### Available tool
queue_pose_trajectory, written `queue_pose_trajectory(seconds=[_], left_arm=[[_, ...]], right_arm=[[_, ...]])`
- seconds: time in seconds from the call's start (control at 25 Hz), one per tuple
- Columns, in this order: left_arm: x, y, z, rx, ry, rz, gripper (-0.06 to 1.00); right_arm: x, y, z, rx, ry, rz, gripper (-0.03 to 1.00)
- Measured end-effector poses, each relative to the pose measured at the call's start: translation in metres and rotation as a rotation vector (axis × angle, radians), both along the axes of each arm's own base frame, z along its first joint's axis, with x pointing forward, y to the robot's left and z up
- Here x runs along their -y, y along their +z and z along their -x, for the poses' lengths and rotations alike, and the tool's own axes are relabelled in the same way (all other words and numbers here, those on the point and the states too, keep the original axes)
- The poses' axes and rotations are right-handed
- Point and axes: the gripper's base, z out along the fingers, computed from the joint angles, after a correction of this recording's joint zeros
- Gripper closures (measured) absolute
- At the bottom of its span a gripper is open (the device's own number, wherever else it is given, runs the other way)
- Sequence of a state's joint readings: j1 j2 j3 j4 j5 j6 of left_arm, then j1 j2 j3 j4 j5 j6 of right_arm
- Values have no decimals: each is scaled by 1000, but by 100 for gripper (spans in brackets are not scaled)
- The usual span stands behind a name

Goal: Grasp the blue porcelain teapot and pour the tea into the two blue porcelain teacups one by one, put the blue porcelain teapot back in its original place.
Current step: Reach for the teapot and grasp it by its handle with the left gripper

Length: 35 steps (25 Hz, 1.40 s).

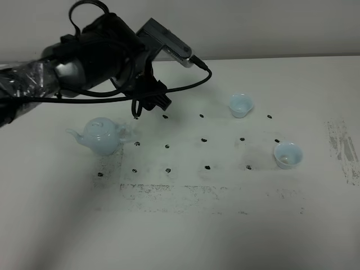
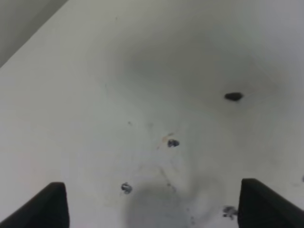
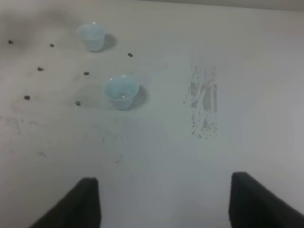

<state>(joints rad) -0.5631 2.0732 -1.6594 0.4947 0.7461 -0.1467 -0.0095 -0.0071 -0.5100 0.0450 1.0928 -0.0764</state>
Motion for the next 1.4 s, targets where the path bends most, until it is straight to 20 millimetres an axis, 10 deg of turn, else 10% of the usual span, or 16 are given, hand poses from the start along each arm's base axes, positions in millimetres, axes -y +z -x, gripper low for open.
queue_pose_trajectory(seconds=[1.4], left_arm=[[-9,-43,-6,-106,-39,-269,26]], right_arm=[[0,0,0,0,-1,1,37]])
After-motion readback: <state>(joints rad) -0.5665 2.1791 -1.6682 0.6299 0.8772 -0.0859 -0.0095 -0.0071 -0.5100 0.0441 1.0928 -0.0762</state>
